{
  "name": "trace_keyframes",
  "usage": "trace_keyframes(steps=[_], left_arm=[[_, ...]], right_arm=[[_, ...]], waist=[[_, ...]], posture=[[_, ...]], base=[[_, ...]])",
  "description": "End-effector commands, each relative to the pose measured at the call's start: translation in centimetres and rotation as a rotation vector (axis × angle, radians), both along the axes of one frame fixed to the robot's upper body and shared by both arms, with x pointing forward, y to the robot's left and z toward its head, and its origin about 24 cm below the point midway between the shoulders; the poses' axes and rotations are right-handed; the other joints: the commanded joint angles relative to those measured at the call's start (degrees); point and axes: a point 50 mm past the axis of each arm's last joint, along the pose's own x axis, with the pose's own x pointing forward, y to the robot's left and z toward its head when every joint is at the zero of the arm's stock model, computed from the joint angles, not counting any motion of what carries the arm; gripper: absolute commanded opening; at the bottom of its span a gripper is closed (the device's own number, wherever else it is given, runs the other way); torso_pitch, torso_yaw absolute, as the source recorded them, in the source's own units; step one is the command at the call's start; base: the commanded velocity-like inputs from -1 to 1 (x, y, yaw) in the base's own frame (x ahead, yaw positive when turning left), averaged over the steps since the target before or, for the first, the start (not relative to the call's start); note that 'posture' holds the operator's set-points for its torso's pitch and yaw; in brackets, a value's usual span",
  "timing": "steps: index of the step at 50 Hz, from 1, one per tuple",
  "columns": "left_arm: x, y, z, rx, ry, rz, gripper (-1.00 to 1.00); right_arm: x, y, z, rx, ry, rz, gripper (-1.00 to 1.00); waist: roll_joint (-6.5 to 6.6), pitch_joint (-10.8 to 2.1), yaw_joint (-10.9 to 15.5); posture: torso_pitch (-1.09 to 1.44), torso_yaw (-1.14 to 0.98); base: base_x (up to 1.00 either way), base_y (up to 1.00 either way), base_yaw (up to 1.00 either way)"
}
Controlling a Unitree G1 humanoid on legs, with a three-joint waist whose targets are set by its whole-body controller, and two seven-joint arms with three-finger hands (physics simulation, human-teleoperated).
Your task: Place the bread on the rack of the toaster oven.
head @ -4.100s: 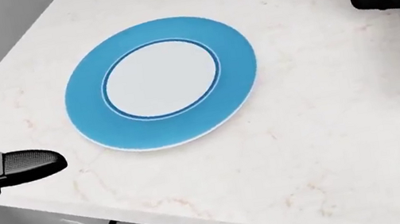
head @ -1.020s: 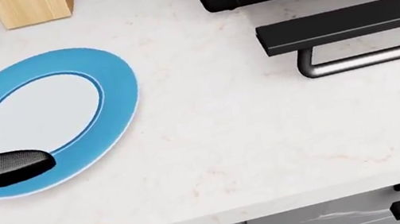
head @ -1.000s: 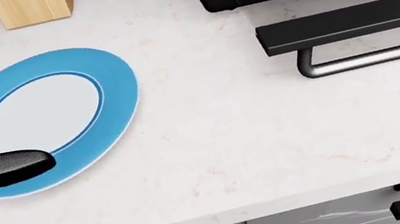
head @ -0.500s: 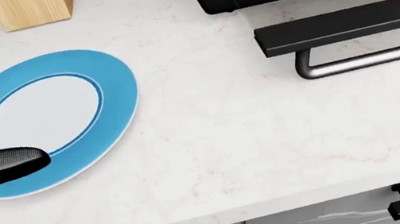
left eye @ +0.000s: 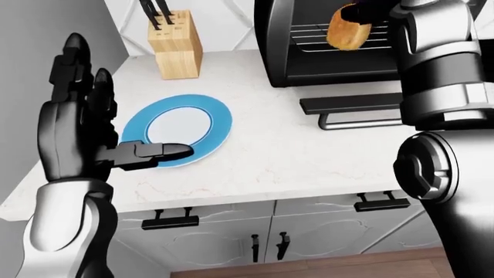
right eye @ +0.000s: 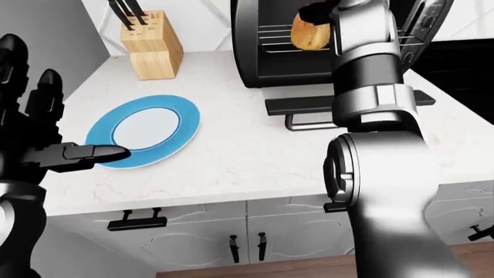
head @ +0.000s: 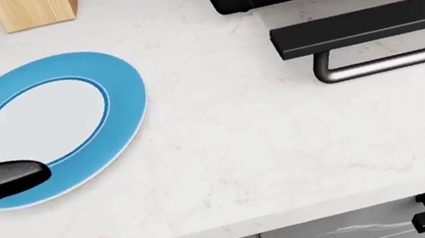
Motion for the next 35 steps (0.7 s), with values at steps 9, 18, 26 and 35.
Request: trace_keyframes(steps=[9, 18, 26, 35], left_arm=[[-0.5, -0.1, 1.0, 0.013, -0.073, 0.003, 1.0], [-0.5, -0.1, 1.3, 0.014, -0.077, 0.0, 1.0], [-0.4, -0.2, 1.2, 0.013, -0.076, -0.003, 1.0], [-0.3, -0.2, 1.0, 0.012, -0.073, -0.005, 1.0]], right_arm=[[-0.9, 0.2, 2.7, -0.032, -0.094, 0.009, 0.81], [-1.4, 0.0, 3.4, -0.041, -0.095, 0.007, 1.0], [-3.0, 0.3, 4.3, -0.054, -0.111, 0.011, 1.0], [-5.0, 0.8, 5.2, -0.075, -0.133, 0.013, 1.0]], waist=[[-0.09, -1.58, 0.0], [-0.1, -1.51, 0.1], [-0.18, -1.35, 0.2], [-0.25, -1.21, 0.2]], posture=[[0.0, 0.0], [0.0, 0.0], [0.0, 0.0], [0.0, 0.0]], base=[[0.0, 0.0, 0.0], [0.0, 0.0, 0.0], [0.0, 0.0, 0.0], [0.0, 0.0, 0.0]])
